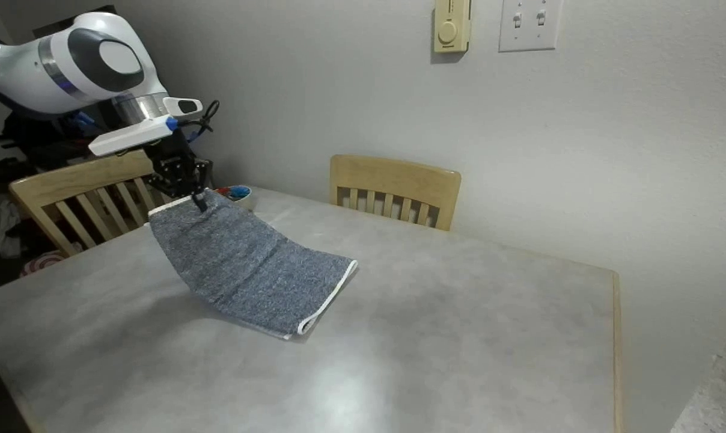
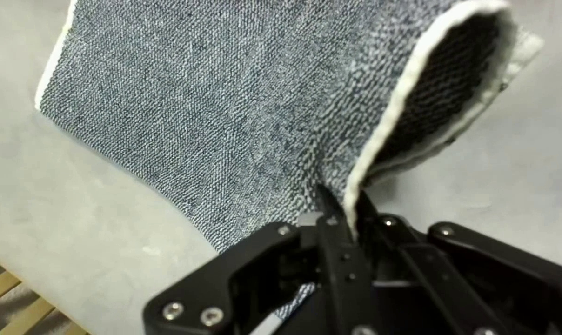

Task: Fold the towel

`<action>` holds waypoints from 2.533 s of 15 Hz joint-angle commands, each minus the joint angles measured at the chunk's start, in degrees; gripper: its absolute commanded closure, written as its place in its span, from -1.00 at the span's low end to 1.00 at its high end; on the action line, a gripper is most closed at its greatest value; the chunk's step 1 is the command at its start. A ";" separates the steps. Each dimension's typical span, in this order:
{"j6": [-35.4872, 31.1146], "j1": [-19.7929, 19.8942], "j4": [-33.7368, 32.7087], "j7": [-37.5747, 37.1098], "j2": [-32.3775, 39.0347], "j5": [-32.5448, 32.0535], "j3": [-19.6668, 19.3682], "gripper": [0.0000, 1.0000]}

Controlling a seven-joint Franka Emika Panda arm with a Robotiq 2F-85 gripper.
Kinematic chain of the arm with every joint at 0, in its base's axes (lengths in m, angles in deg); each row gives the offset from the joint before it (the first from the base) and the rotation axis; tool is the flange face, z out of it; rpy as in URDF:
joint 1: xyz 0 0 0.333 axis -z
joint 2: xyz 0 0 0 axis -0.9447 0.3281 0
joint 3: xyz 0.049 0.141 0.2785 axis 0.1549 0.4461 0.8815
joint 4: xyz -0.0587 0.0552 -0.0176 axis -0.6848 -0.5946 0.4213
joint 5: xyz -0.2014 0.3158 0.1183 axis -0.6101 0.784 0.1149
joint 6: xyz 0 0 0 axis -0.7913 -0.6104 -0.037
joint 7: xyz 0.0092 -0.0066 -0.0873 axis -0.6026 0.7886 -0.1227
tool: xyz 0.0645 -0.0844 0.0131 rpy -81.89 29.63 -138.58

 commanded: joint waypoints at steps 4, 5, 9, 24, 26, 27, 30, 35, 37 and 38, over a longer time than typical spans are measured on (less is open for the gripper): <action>0.47 6.11 2.01 11.36 -2.25 2.20 1.52 0.95; 0.51 7.09 1.86 13.96 -2.25 2.42 1.48 0.95; 1.02 11.27 1.28 25.30 -2.28 5.49 1.92 0.95; 5.44 25.35 1.93 55.51 -3.44 43.31 2.04 0.95; 5.68 26.14 2.82 52.75 -4.12 46.54 0.58 0.95; 5.76 26.42 3.27 50.98 -4.34 47.24 -0.41 0.95; 7.50 27.99 3.74 48.27 -4.36 49.62 -2.59 0.95; 15.53 31.04 0.78 49.05 -0.33 53.70 -4.97 0.95; 18.84 32.17 -0.91 50.82 1.99 54.92 -5.63 0.95; 19.61 32.48 -1.51 51.89 2.74 54.89 -5.93 0.95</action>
